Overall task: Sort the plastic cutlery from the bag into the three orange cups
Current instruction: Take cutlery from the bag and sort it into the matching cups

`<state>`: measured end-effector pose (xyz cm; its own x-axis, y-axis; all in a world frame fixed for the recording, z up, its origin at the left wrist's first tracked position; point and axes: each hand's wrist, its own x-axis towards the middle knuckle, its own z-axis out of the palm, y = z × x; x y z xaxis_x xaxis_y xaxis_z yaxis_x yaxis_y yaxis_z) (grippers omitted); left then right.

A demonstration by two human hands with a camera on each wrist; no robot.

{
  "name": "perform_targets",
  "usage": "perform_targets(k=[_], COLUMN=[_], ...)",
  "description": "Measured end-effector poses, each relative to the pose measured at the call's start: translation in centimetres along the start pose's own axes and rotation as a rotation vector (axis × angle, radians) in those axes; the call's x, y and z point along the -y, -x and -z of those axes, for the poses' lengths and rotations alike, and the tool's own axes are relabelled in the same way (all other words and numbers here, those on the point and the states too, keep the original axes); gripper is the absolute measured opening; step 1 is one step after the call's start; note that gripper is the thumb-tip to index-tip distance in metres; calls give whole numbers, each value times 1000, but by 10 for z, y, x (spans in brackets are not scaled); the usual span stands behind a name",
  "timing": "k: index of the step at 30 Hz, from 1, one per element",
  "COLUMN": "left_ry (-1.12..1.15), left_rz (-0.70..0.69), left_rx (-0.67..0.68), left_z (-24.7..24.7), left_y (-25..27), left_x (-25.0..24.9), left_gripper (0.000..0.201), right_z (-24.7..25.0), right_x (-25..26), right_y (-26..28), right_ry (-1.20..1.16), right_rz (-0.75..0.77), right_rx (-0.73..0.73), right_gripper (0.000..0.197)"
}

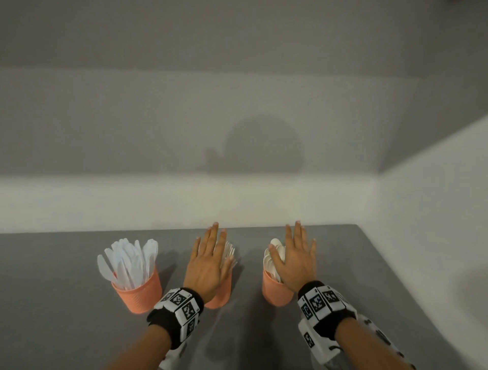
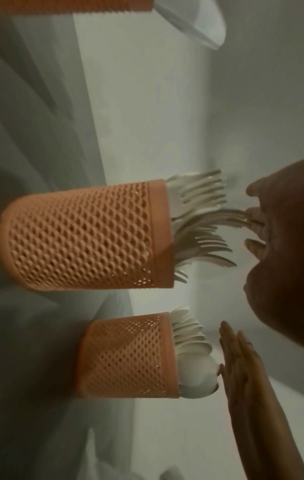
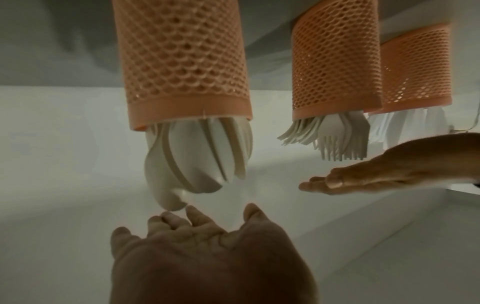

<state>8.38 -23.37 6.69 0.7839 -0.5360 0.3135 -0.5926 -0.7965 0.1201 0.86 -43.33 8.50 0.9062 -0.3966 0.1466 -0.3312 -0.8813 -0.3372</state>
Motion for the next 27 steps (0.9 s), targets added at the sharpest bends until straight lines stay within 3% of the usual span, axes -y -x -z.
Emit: perform_targets(k=[3, 5, 7, 11, 16, 20, 24, 27], left_ry=[80, 82, 67, 24, 31, 55, 43, 42], left_rz=[-7, -21, 59, 261, 221, 230, 270, 281], left_rx=[108, 99, 119, 219, 267, 317, 371, 339], left_z=[-7, -11, -9, 1, 0, 3, 7, 14], left_y=[-6, -7, -8, -13, -13, -15, -16, -14], left_x=[-4, -4, -5, -10, -13, -17, -18, -20], left_gripper=[97, 110, 104, 80, 69, 59, 66, 69], right_z=[-12, -15, -13, -14, -13, -6, 5, 15], right_x=[-4, -8, -8, -3, 0, 0, 2, 2], right_y=[-2, -3, -7, -12, -10, -11, -9, -7], right_ry=[57, 89, 98, 169, 207, 163, 140, 133], right_rz=[27, 22, 21, 94, 87, 58, 29, 13], right_rx=[114, 162, 143, 188, 223, 293, 339, 317], right_gripper=[101, 95, 89, 100, 96, 57, 62, 65])
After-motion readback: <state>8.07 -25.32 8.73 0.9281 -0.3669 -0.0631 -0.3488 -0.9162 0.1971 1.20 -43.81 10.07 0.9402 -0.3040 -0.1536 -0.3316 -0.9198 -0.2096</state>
